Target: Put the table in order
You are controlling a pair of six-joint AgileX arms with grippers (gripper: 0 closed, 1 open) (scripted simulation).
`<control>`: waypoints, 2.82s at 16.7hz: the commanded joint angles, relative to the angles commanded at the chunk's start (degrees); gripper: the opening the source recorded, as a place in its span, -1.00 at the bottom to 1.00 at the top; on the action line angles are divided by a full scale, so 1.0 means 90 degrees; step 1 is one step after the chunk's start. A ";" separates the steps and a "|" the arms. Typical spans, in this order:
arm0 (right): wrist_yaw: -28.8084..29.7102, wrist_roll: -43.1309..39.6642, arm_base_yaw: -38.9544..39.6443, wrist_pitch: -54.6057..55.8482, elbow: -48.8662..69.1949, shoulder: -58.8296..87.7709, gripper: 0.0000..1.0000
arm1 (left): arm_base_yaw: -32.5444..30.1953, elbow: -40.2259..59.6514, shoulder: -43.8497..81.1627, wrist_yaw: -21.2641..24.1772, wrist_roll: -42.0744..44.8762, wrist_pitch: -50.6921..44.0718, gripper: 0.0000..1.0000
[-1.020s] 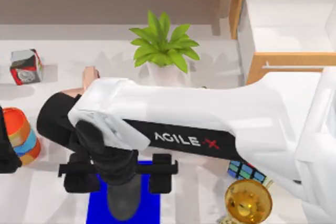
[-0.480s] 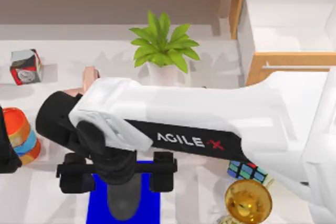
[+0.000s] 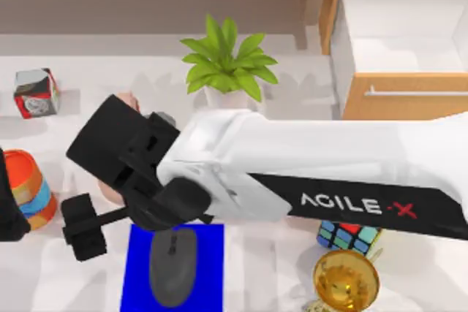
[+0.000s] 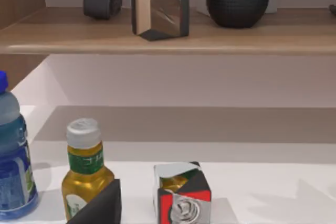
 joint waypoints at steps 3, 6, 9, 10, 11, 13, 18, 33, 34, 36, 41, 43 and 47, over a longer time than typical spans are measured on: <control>0.0239 -0.1661 -0.0299 0.1892 -0.1072 -0.0750 1.00 | 0.0000 0.0000 0.0000 0.0000 0.0000 0.0000 1.00; 0.0481 -0.3505 -0.0720 0.4002 -0.2246 -0.1474 1.00 | 0.0000 0.0000 0.0000 0.0000 0.0000 0.0000 1.00; 0.0700 -0.5438 -0.1216 0.6198 -0.3484 -0.2088 1.00 | 0.0000 0.0000 0.0000 0.0000 0.0000 0.0000 1.00; 0.0765 -0.6087 -0.1393 0.6926 -0.3904 -0.2248 1.00 | 0.0000 0.0000 0.0000 0.0000 0.0000 0.0000 1.00; 0.0827 -0.6733 -0.1574 0.7646 -0.4324 -0.2384 1.00 | 0.0000 0.0000 0.0000 0.0000 0.0000 0.0000 1.00; 0.0937 -0.8002 -0.1951 0.9041 -0.5155 -0.2561 1.00 | 0.0000 0.0000 0.0000 0.0000 0.0000 0.0000 1.00; 0.1138 -1.0873 -0.2964 1.2025 -0.7050 -0.2341 1.00 | 0.0000 0.0000 0.0000 0.0000 0.0000 0.0000 1.00; 0.1369 -1.4007 -0.4695 1.4789 -0.8552 -0.0540 1.00 | 0.0000 0.0000 0.0000 0.0000 0.0000 0.0000 1.00; 0.1358 -1.4007 -0.4711 1.4787 -0.8544 -0.0539 1.00 | 0.0000 0.0000 0.0000 0.0000 0.0000 0.0000 1.00; 0.1220 -1.3996 -0.4868 1.4761 -0.8461 -0.0520 1.00 | 0.0000 0.0000 0.0000 0.0000 0.0000 0.0000 1.00; 0.0935 -1.3977 -0.5161 1.4612 -0.8157 -0.0343 1.00 | 0.0000 0.0000 0.0000 0.0000 0.0000 0.0000 1.00; 0.0964 -1.3981 -0.5145 1.4529 -0.8057 -0.0323 1.00 | 0.0000 0.0000 0.0000 0.0000 0.0000 0.0000 1.00; 0.1112 -1.4015 -0.4979 1.4329 -0.7974 -0.0457 1.00 | 0.0000 0.0000 0.0000 0.0000 0.0000 0.0000 1.00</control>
